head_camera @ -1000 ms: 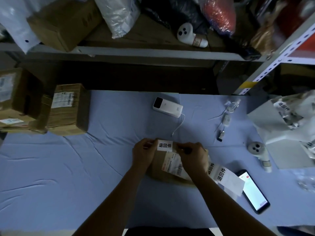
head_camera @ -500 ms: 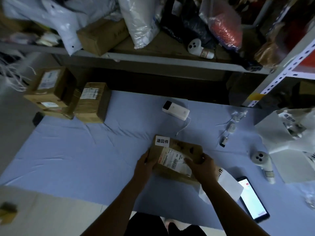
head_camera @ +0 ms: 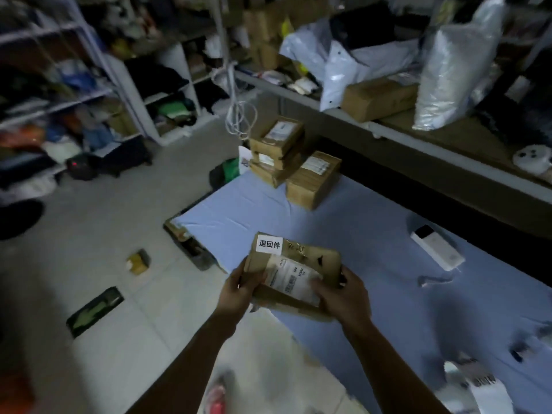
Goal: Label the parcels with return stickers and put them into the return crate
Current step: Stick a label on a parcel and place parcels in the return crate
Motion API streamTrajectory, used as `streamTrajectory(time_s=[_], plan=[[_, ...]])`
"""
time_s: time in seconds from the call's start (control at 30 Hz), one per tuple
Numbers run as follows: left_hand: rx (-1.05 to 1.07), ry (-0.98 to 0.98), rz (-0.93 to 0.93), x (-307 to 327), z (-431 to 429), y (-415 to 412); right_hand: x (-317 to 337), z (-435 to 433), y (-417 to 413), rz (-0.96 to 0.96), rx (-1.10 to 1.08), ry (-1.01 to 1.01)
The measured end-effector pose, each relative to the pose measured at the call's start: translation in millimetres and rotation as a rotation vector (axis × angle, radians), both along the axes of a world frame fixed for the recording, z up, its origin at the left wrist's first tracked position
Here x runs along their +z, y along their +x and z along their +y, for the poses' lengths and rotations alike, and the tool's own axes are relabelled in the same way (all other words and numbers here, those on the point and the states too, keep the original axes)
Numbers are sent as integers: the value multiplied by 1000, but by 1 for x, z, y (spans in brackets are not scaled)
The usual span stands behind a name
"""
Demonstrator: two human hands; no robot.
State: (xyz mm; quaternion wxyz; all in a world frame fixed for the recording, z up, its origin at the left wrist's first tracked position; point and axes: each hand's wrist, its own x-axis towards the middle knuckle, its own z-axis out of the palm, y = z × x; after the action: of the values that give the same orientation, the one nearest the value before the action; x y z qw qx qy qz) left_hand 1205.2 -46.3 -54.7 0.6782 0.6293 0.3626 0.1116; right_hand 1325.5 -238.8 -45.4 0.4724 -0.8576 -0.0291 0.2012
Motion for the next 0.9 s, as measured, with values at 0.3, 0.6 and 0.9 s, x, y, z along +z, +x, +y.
streamTrajectory(time_s=[0.3,0.6,0.9], plan=[[133,30,-50,-14,205,-112,-14,222,-82,37,42,46],[107,18,35,-34,413,-172,-34,423,-129,89,152,112],[49,106,202,-69,608,-79,-94,612,-47,232,57,230]])
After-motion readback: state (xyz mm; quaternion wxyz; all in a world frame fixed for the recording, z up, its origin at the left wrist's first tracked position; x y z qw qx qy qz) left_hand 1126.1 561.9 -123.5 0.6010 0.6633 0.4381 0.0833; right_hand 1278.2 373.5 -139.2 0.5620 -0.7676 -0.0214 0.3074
